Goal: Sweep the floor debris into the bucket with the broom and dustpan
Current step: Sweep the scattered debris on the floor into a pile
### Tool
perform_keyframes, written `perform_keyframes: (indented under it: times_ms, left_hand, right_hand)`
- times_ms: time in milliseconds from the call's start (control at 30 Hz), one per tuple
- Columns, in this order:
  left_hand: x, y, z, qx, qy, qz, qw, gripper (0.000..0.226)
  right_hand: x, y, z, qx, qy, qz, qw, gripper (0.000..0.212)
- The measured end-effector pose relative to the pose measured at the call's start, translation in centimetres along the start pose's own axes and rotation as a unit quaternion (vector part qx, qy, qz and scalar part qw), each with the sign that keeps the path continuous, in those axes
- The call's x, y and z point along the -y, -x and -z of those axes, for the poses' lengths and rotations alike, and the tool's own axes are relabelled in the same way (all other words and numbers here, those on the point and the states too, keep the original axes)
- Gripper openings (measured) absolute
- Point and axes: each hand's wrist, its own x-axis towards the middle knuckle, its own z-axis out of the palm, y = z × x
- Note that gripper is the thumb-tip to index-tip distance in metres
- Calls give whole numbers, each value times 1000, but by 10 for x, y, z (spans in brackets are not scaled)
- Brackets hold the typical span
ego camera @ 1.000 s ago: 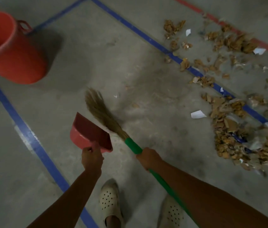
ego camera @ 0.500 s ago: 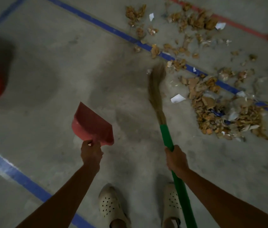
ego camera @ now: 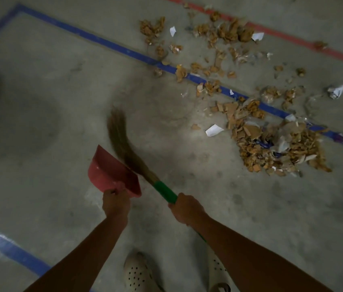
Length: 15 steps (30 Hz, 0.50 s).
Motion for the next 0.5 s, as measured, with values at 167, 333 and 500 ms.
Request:
perform_keyframes:
  times_ms: [167,333,500]
  left_hand:
    - [5,6,-7,11,16,9,1000,38]
    - [0,11,-22,29,20,5,999,30]
    - [-12,16,-38,50,22,-7,998,42]
  right_hand:
    - [-47,-7,8,-15,-103,-93,990,47]
    - [-108,-3,28,-75,-164,-176,968,41]
    - [-133,9,52,-126,-276,-216,928,39]
